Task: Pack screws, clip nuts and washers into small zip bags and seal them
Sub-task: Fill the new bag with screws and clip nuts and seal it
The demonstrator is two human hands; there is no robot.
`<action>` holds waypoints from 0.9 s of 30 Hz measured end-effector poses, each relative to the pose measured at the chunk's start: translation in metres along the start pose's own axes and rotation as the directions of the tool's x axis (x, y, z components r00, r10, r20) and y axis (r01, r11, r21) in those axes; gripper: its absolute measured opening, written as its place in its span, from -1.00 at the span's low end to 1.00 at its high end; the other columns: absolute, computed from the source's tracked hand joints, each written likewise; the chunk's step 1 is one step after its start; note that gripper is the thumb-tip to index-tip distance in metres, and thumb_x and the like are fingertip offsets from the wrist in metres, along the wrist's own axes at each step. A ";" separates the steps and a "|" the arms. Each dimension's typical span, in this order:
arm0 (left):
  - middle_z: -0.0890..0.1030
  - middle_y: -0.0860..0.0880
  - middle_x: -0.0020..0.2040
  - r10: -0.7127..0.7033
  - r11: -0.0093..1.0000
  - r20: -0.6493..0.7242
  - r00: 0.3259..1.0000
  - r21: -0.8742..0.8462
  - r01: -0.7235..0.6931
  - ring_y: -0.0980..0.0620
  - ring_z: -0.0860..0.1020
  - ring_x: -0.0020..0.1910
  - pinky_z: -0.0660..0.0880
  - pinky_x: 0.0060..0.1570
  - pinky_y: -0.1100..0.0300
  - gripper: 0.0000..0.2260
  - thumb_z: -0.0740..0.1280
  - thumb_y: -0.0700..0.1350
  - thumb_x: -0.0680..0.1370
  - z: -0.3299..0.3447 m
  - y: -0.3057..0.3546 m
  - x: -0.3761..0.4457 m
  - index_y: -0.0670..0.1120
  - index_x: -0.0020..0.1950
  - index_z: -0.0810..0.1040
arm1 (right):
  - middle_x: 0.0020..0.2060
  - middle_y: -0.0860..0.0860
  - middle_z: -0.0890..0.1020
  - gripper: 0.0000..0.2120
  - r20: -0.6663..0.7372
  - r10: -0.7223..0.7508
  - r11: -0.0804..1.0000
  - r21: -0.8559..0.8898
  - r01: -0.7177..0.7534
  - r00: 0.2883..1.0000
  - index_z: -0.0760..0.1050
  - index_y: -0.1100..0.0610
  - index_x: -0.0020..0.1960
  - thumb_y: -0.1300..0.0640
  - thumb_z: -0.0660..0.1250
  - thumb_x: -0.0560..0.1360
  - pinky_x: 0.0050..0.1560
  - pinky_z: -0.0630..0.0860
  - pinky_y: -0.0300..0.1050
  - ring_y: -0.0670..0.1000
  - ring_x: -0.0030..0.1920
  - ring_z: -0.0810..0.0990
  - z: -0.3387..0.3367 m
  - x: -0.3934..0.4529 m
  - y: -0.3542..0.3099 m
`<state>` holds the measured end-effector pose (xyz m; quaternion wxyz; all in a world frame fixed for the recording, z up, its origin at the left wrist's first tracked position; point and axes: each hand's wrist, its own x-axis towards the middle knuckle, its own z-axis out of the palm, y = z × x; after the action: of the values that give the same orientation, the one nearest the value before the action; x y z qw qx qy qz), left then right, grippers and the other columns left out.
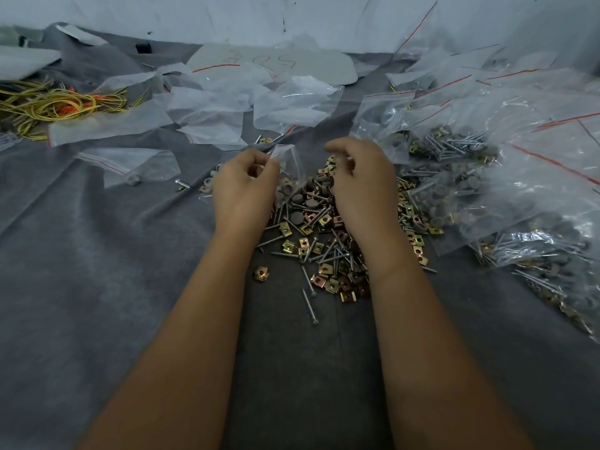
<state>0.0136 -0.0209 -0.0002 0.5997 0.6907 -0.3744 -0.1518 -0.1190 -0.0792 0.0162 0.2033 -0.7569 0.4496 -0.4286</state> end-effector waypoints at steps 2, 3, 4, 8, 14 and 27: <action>0.54 0.12 -0.45 -0.013 1.000 0.014 1.000 0.005 0.012 0.12 0.51 -0.42 0.50 -0.35 0.12 -0.84 0.33 -0.04 0.56 0.001 -0.001 0.001 0.07 -0.23 0.56 | 0.09 -0.01 0.61 -0.67 0.038 0.091 0.995 -0.041 -0.090 0.995 0.62 0.04 0.13 0.29 0.20 0.51 0.15 0.52 0.07 0.00 0.10 0.55 -0.005 0.001 0.004; 0.54 0.13 -0.44 -0.017 1.000 0.018 1.000 0.007 0.017 0.14 0.50 -0.43 0.51 -0.33 0.10 -0.85 0.33 -0.04 0.56 0.001 -0.002 0.001 0.07 -0.22 0.56 | 0.09 0.00 0.62 -0.66 0.078 0.128 0.990 -0.066 -0.123 0.989 0.63 0.03 0.12 0.28 0.21 0.46 0.17 0.50 0.10 0.04 0.12 0.54 -0.007 0.001 0.005; 0.55 0.12 -0.41 -0.021 1.000 0.019 1.000 0.011 0.020 0.17 0.50 -0.43 0.53 -0.32 0.09 -0.85 0.33 -0.03 0.57 0.002 -0.002 0.001 0.08 -0.21 0.56 | 0.10 0.01 0.62 -0.66 0.123 0.152 0.984 -0.112 -0.139 0.981 0.63 0.01 0.11 0.23 0.23 0.43 0.20 0.48 0.12 0.08 0.14 0.52 -0.008 0.001 0.005; 0.56 0.07 -0.34 -0.031 0.999 0.033 0.999 0.015 0.030 0.23 0.49 -0.44 0.52 -0.35 0.12 -0.87 0.32 -0.04 0.58 0.003 -0.003 0.002 0.07 -0.17 0.55 | 0.13 0.06 0.62 -0.72 0.221 0.159 0.950 -0.298 -0.088 0.962 0.64 -0.06 0.12 0.13 0.31 0.45 0.19 0.47 0.12 0.16 0.14 0.50 -0.008 0.000 0.008; 0.54 0.04 -0.33 -0.074 0.995 0.024 0.997 -0.065 0.075 0.10 0.48 -0.41 0.44 -0.35 0.16 -0.92 0.31 -0.06 0.59 0.002 -0.003 0.003 -0.01 -0.05 0.57 | 0.06 0.02 0.66 -0.81 0.115 0.077 0.971 -0.234 -0.048 0.990 0.67 0.02 0.04 0.18 0.33 0.51 0.15 0.51 0.09 0.08 0.08 0.58 -0.005 0.002 0.013; 0.56 0.04 -0.39 -0.042 0.981 0.057 0.997 -0.187 0.052 0.15 0.50 -0.47 0.48 -0.45 0.26 -0.90 0.30 -0.14 0.61 0.000 -0.002 0.004 -0.03 -0.11 0.55 | -0.11 0.04 0.63 -0.85 0.235 -0.079 0.994 -0.052 0.093 0.969 0.62 0.15 0.02 0.22 0.27 0.55 -0.05 0.53 -0.02 0.01 -0.08 0.56 0.022 -0.002 -0.011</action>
<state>0.0170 -0.0233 -0.0013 0.6487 0.6352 -0.3575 -0.2190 -0.0953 -0.0732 0.0106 0.2120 -0.8266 0.4026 -0.3312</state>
